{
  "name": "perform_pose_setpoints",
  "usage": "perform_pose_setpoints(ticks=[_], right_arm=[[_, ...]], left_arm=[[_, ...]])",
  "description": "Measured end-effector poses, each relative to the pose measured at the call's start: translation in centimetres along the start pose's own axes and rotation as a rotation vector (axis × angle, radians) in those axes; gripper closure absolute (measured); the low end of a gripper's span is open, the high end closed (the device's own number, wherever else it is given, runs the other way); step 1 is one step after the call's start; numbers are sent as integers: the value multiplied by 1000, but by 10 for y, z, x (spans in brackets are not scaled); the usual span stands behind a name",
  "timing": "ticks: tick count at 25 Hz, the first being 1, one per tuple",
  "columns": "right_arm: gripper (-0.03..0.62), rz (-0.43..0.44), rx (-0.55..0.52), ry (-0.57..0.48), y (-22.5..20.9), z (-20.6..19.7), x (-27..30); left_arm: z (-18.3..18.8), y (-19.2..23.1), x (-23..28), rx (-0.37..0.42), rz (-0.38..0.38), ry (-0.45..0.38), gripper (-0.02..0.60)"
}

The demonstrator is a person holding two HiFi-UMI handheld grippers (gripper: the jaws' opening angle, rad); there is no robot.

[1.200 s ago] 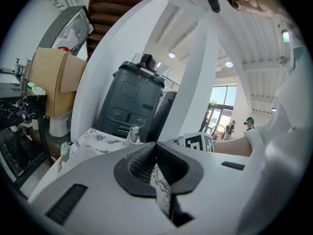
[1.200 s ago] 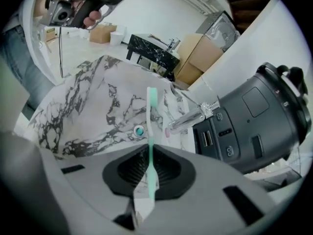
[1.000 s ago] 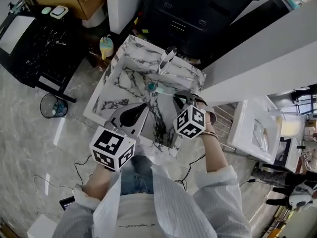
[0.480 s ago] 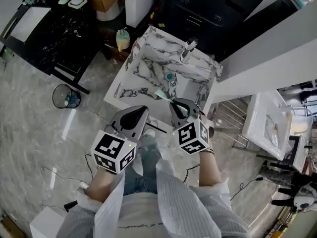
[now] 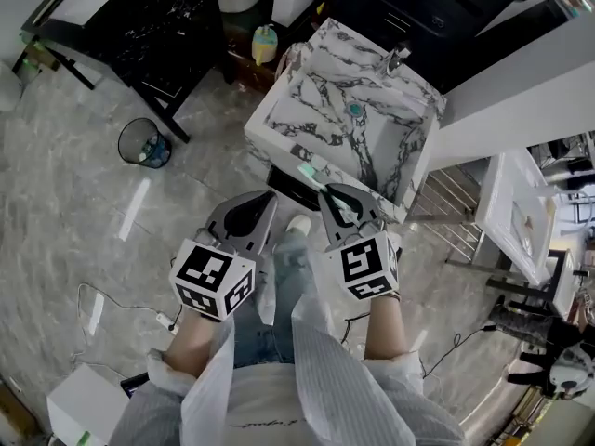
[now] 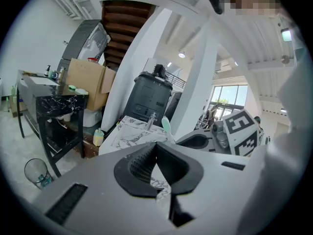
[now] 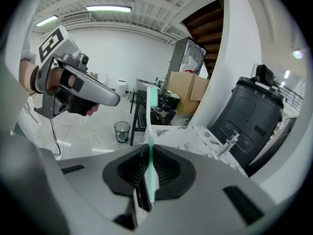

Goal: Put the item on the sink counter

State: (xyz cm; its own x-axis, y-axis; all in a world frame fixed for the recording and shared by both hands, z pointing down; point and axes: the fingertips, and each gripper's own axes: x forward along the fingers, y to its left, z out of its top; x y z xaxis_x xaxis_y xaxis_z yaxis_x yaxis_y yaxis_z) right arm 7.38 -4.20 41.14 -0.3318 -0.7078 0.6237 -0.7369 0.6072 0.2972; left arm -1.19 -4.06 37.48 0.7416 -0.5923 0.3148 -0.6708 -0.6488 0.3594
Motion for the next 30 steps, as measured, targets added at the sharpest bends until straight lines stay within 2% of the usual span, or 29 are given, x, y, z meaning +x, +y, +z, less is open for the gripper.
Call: perform_pose_setpoints(ticks=[8, 16, 23, 30], right_arm=[[560, 25, 7, -31, 82, 10, -25], [560, 65, -1, 13, 116, -9, -16], [560, 107, -49, 67, 127, -47, 19], [560, 100, -35, 137, 129, -117, 71]], left_arm=[[-30, -2, -61, -37, 26, -19, 568], [-63, 5, -80, -97, 63, -5, 568], [-99, 25, -71, -149, 109, -4, 568], [-160, 47, -44, -237, 135, -7, 567]])
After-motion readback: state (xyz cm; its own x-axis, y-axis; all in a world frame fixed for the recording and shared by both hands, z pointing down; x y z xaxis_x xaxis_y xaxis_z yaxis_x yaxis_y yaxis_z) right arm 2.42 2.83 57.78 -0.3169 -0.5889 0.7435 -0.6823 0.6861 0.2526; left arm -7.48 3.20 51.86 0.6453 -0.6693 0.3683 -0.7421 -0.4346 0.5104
